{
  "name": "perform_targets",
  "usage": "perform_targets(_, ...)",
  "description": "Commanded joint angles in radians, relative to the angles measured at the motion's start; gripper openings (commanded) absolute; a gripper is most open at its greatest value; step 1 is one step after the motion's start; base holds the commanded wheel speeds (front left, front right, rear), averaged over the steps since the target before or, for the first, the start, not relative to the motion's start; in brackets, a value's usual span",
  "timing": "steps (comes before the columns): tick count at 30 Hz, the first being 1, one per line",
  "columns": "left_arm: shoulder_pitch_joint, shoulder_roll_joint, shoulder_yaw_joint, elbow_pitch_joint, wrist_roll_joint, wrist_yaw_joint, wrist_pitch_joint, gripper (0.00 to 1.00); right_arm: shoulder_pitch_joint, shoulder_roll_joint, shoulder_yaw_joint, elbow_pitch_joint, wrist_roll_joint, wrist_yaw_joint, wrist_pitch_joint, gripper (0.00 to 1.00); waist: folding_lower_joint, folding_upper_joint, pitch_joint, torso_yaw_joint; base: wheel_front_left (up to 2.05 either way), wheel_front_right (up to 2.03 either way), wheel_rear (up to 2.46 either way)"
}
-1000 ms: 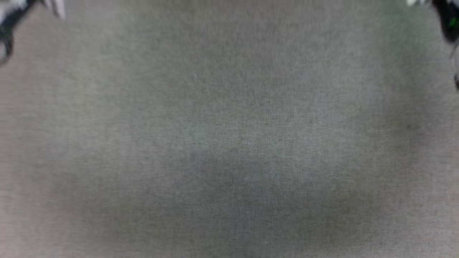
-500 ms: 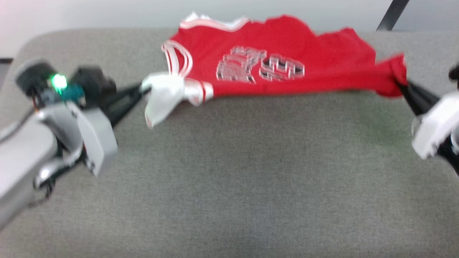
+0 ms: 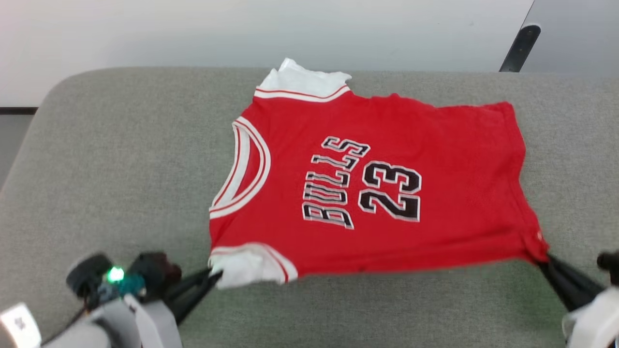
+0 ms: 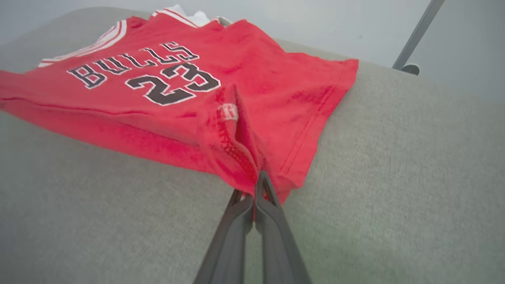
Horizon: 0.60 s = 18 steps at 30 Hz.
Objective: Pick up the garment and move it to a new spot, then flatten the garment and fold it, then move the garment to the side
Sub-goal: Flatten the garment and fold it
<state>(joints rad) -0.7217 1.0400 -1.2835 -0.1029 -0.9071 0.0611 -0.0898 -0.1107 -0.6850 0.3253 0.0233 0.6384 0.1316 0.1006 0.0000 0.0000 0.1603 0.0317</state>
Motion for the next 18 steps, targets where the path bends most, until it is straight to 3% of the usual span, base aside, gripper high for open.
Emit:
perform_targets(1, 0.046, 0.016, 0.002, -0.022, -0.016, 0.035, -0.005, 0.00, 0.052, 0.004, -0.021, -0.017, -0.021, -0.002, -0.004, 0.00, 0.0000, 0.0000, 0.005, -0.004, 0.00, 0.00, 0.00)
perform_targets(13, 0.228, 0.070, 0.004, -0.192, -0.055, 0.203, 0.015, 0.00, 0.322, 0.091, -0.169, -0.127, -0.033, -0.002, 0.021, 0.00, 0.0000, 0.0000, 0.045, -0.023, 0.00, 0.00, 0.00)
perform_targets(18, 0.143, 0.120, 0.022, -0.229, 0.001, 0.194, 0.088, 0.00, 0.294, 0.107, -0.215, -0.167, -0.008, -0.002, 0.088, 0.00, 0.0000, 0.0000, 0.069, -0.041, 0.00, 0.00, 0.00)
